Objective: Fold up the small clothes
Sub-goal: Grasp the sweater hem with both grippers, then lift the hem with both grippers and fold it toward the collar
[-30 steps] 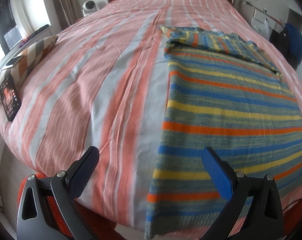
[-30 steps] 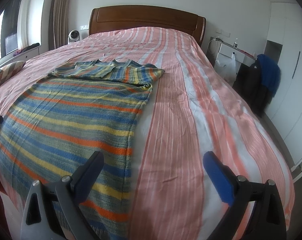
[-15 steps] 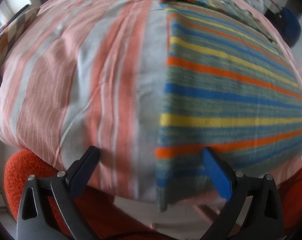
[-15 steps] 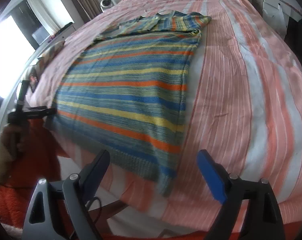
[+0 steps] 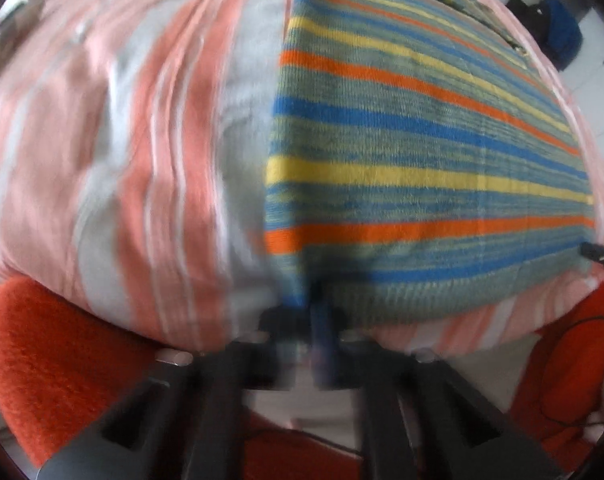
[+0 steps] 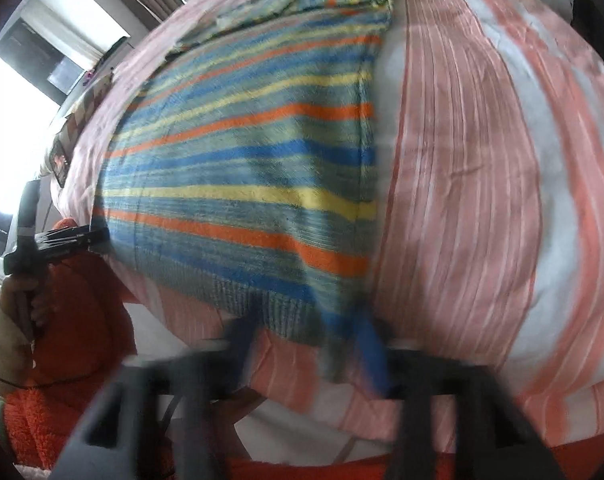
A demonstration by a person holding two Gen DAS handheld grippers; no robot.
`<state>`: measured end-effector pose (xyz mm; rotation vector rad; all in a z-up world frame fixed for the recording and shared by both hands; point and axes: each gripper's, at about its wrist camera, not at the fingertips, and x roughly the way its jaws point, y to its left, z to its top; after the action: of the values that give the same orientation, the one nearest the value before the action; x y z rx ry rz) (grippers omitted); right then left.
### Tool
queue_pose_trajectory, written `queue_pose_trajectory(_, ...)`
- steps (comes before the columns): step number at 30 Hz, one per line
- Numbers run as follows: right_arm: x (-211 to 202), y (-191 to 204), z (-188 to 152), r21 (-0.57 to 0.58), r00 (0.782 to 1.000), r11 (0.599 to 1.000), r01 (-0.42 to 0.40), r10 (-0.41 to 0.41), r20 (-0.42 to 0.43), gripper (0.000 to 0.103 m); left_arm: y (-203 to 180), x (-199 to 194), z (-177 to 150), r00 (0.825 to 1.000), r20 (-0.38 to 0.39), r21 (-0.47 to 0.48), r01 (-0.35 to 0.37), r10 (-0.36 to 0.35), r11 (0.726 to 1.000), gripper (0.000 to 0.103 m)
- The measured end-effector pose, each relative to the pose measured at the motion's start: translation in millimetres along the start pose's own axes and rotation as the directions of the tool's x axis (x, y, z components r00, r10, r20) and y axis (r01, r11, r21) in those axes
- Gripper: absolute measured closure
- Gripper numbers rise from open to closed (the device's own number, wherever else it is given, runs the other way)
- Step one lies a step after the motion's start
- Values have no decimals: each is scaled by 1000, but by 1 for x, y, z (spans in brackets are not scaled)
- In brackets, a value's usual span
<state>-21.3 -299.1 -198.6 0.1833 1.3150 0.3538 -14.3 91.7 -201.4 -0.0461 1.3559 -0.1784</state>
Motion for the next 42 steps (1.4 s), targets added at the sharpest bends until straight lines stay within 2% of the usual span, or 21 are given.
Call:
queue_pose_trajectory(3,-8,1,1,-3,999,1000,-31,31,13,97,9,-10,-3,998,6,-28,63,-62,998,100)
queue_pose_trajectory(5,-21,-1,5,21,996,997,-79,78,44,97,15,-22,-1,989,33,-50,148,-147,988,101)
queue_pose_trajectory(8,-39,-9,19,57,983,987,-147,140,119,97,24,-46,20,959,117,-70,269,-260,961,101)
queue_pose_trajectory(12,-52,-19,61,69,958,979,-192,171,231,97,36,-63,72,922,206,-102,352,-327,930,101)
queue_pose_trajectory(16,-50,-25,123,77,939,988,-130,98,328,97,46,-64,149,914,283,-108,332,-291,937,101)
queue_pose_trajectory(18,-46,-33,165,84,923,991,-107,68,378,97,51,-61,195,906,315,-126,333,-281,934,101)
queue_pose_trajectory(22,-33,-50,241,117,902,988,-96,36,431,97,58,-47,257,906,341,-159,319,-251,934,101)
queue_pose_trajectory(24,-25,-60,272,136,903,986,-95,28,429,97,61,-40,284,909,342,-176,312,-239,934,101)
queue_pose_trajectory(30,10,-91,349,176,916,981,-88,11,400,97,46,2,361,937,306,-206,238,-168,949,99)
queue_pose_trajectory(32,27,-103,365,195,916,974,-117,30,399,96,48,16,382,944,314,-248,189,-106,950,93)
queue_pose_trajectory(33,35,-110,371,212,917,967,-140,46,397,94,49,20,389,944,319,-274,172,-80,946,74)
queue_pose_trajectory(34,41,-117,373,240,914,958,-157,49,403,91,53,19,391,944,325,-310,161,-54,937,49)
queue_pose_trajectory(35,42,-125,372,277,905,946,-169,38,423,81,60,14,390,936,349,-348,178,-49,921,39)
queue_pose_trajectory(36,38,-130,368,291,894,938,-190,43,445,74,67,5,384,919,390,-364,217,-63,906,30)
queue_pose_trajectory(37,30,-133,363,290,879,933,-213,53,473,71,72,-4,375,897,432,-361,263,-89,895,27)
queue_pose_trajectory(38,18,-134,359,274,869,938,-213,53,492,71,75,-15,364,883,456,-337,290,-115,896,27)
queue_pose_trajectory(40,-4,-125,349,199,876,965,-171,57,479,70,72,-28,345,869,471,-266,302,-151,915,27)
queue_pose_trajectory(42,-15,-108,343,97,892,981,-169,110,439,70,55,-32,320,864,459,-152,304,-205,941,27)
